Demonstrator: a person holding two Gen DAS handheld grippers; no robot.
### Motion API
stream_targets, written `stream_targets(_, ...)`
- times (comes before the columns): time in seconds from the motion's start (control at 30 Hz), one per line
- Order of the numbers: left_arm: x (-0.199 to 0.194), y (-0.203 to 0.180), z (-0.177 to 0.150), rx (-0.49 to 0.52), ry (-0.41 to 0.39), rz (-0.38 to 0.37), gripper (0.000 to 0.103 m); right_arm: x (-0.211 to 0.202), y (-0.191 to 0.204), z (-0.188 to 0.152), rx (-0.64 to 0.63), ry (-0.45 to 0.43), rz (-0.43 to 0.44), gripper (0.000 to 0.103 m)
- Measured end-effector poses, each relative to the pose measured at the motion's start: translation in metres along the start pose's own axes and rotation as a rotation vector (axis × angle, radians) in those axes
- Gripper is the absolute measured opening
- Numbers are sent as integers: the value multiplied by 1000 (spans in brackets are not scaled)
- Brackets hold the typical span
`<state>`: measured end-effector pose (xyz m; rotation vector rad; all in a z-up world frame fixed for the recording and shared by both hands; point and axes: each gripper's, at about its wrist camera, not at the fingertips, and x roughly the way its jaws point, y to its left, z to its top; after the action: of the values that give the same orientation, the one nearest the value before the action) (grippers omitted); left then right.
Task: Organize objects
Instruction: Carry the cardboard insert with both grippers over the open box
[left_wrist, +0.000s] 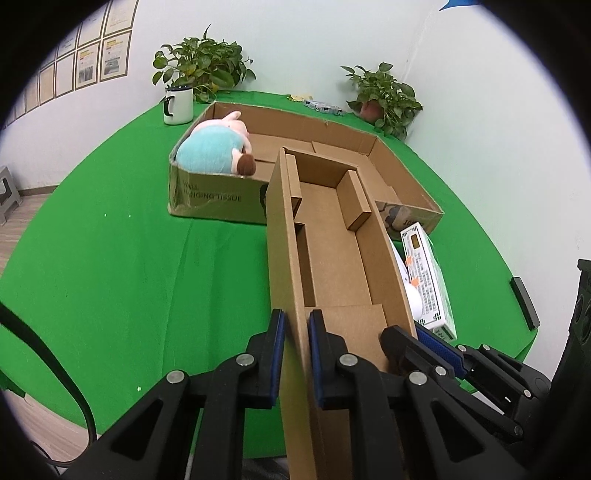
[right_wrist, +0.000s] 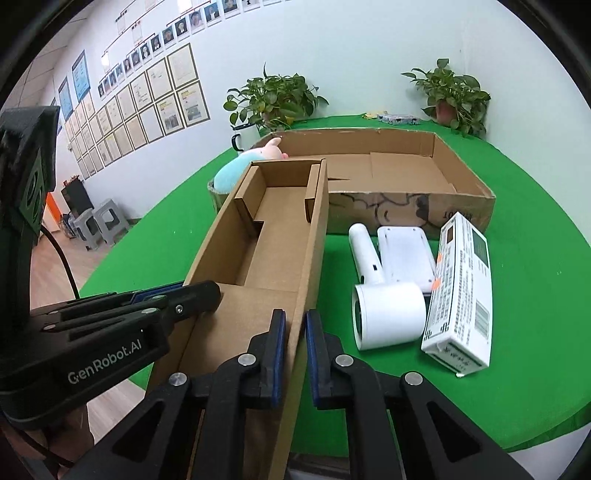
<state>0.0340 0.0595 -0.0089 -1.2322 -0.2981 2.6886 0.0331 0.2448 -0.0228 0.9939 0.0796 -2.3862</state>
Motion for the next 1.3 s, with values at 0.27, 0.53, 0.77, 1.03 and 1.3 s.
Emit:
stream_targets(0.27,-7,-11,31,36,-60,-5,12,-14,-2,33,-4,-74,-13,8)
stream_targets(0.53,-12,-26,89,98,-136,-7,12,-24,-6,84,3,-148,-24,8)
stream_targets(0.77,-9,-35,149,141,-159,4,12,-23,-11,149,9,-180,-32,8)
stream_targets(1.03,25,-29,216,132,-112,8,12,22,-28,229,15,-122,-29,8)
stream_targets(1.3,86,-11,260,114,-43,51,12,111,-60,296,48,-9,11,8)
